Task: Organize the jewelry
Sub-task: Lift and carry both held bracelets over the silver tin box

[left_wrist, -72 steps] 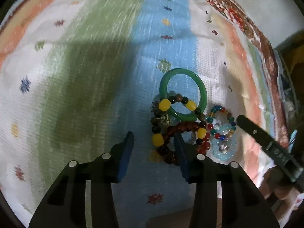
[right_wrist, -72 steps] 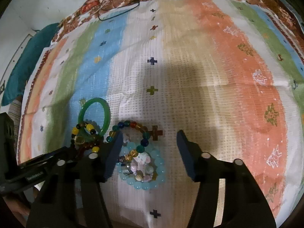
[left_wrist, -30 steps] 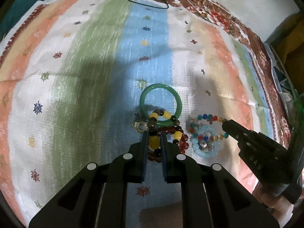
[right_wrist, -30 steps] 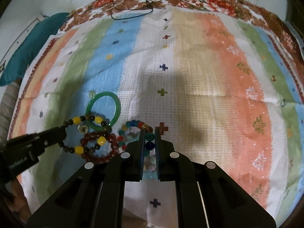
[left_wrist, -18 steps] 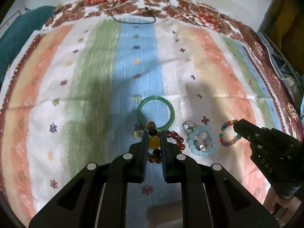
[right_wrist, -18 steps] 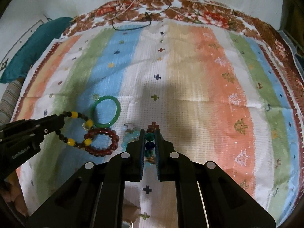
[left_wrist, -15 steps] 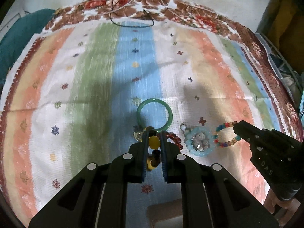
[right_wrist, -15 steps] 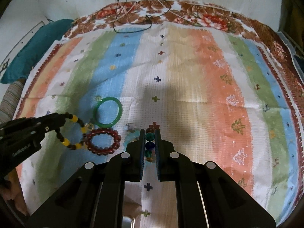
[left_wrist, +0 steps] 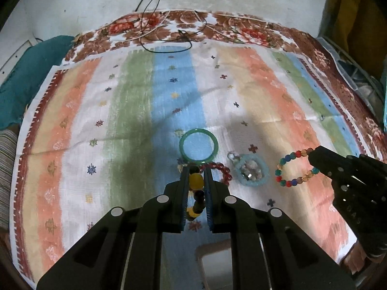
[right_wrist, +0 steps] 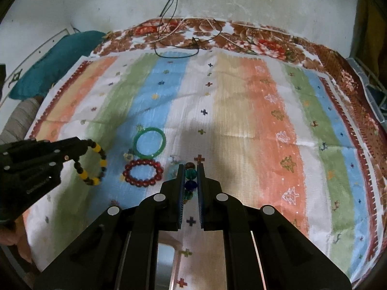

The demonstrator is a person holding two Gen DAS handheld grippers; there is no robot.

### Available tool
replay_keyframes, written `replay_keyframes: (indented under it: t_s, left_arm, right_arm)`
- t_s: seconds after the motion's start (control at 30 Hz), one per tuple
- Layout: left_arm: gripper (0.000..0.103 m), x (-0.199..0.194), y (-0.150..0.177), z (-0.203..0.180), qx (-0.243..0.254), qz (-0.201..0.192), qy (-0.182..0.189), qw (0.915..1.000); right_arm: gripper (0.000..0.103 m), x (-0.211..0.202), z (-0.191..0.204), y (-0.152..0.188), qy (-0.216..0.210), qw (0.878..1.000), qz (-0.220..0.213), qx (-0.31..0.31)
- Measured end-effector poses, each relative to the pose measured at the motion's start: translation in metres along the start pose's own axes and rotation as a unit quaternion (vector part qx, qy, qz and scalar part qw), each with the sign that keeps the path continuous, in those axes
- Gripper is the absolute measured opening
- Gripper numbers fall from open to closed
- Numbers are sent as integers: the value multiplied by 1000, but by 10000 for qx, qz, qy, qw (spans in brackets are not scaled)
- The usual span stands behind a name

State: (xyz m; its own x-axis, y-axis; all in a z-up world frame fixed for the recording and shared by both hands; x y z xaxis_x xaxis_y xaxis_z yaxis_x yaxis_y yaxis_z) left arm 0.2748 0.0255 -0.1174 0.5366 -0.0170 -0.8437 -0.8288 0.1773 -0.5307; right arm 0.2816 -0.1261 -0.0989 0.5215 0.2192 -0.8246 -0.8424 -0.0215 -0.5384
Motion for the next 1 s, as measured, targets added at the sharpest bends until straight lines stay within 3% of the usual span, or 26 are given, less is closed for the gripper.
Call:
replay_keyframes:
  t_s: [0.13, 0.73, 1.0]
  left_arm:
    - [12, -14, 3, -9, 120, -95, -23, 9999]
    - [12, -81, 14, -32, 235, -764, 129, 9967]
    - [12, -94, 24, -41, 404, -807, 101, 9959]
  right_arm:
    - [11, -6, -3, 8, -14, 10000, 24, -2]
    - [11, -68, 20, 23, -368, 9967, -621, -372]
    - [11, -92, 26, 32, -526, 9940, -842, -450]
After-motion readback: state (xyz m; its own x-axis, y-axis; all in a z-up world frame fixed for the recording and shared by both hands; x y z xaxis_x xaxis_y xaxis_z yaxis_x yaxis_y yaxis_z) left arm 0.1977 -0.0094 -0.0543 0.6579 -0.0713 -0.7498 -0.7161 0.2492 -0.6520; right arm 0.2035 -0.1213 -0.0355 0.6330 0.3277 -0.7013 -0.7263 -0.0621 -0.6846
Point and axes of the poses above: each gripper's, at about its wrist camera, not at the fingertips, and x roughly the way its jaws point, z to its left, y to its underside, the point moved 9 cm from there along x, roughly the way its jaws point, and after that the axes turned 15 degrees about x, right-handed, at the moved point
